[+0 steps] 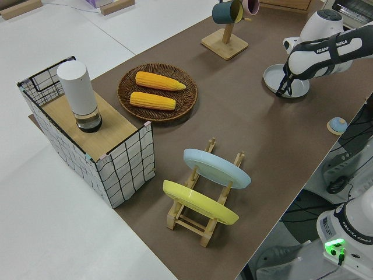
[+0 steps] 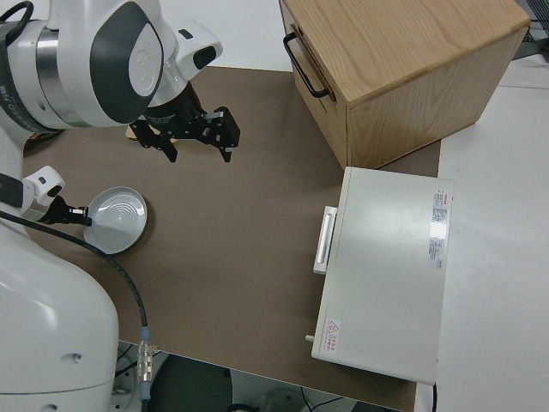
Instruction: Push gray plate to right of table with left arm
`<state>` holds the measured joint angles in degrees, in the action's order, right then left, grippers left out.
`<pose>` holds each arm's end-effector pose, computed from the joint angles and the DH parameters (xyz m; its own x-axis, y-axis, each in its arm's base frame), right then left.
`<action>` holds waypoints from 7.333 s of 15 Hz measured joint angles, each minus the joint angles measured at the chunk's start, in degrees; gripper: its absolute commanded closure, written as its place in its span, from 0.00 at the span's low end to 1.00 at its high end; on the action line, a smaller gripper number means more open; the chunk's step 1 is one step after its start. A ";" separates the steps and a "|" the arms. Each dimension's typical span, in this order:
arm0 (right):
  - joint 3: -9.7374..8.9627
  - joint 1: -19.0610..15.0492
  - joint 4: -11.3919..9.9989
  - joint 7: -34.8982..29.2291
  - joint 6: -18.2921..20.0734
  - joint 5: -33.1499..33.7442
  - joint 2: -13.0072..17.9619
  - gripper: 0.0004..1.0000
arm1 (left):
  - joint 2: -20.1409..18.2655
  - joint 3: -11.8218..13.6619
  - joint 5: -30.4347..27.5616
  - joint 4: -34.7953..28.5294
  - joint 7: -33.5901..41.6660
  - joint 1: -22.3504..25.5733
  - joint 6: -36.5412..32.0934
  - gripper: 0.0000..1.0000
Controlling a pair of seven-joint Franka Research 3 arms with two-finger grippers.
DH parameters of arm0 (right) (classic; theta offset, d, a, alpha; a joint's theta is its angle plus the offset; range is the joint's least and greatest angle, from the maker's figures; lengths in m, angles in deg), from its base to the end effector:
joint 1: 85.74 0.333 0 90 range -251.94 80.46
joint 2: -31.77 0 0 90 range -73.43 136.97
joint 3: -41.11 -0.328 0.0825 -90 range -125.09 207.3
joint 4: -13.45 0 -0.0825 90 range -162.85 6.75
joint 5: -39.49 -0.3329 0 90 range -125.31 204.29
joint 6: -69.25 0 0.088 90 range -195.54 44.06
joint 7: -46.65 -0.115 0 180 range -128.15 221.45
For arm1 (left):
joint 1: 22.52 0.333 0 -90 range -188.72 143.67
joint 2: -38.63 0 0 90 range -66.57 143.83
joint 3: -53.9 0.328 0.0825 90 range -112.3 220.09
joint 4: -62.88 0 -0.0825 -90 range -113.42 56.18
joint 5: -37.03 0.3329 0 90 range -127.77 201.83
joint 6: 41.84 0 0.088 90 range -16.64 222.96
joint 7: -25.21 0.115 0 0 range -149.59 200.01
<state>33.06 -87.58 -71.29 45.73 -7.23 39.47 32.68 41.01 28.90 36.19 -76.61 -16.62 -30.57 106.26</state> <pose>0.4691 0.0518 0.6547 0.9876 0.0911 -0.1280 0.0923 -0.9957 0.0039 0.3912 -0.2539 0.3434 0.9835 0.1685 0.0658 0.1620 -0.9822 0.0946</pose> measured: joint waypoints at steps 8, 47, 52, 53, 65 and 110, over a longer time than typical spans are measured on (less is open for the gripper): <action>0.00 0.00 0.00 0.00 0.00 0.00 0.00 0.02 | 4.04 -0.21 3.93 4.42 -12.55 -7.32 0.54 1.00; 0.00 0.00 0.00 0.00 0.00 0.00 0.00 0.02 | 22.45 0.23 13.04 29.95 -34.22 -22.39 -7.20 0.01; 0.00 0.00 0.00 0.00 0.00 0.00 0.00 0.02 | 21.85 0.38 13.22 30.82 -32.36 -21.20 -10.98 0.01; 0.00 0.00 0.00 0.00 0.00 0.00 0.00 0.02 | 21.51 0.34 13.22 30.96 -31.17 -20.61 -12.22 0.01; 0.00 0.00 0.00 0.00 0.00 0.00 0.00 0.02 | 6.47 0.30 -0.45 27.61 -1.76 -5.59 -30.37 0.01; 0.00 0.00 0.00 0.00 0.00 0.00 0.00 0.02 | -12.05 18.85 0.18 34.34 48.63 14.35 -54.61 0.01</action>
<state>33.06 -87.58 -71.29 45.73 -7.23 39.47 32.68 28.96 47.75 36.38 -42.27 32.01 -16.22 51.65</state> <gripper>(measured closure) 0.013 0.004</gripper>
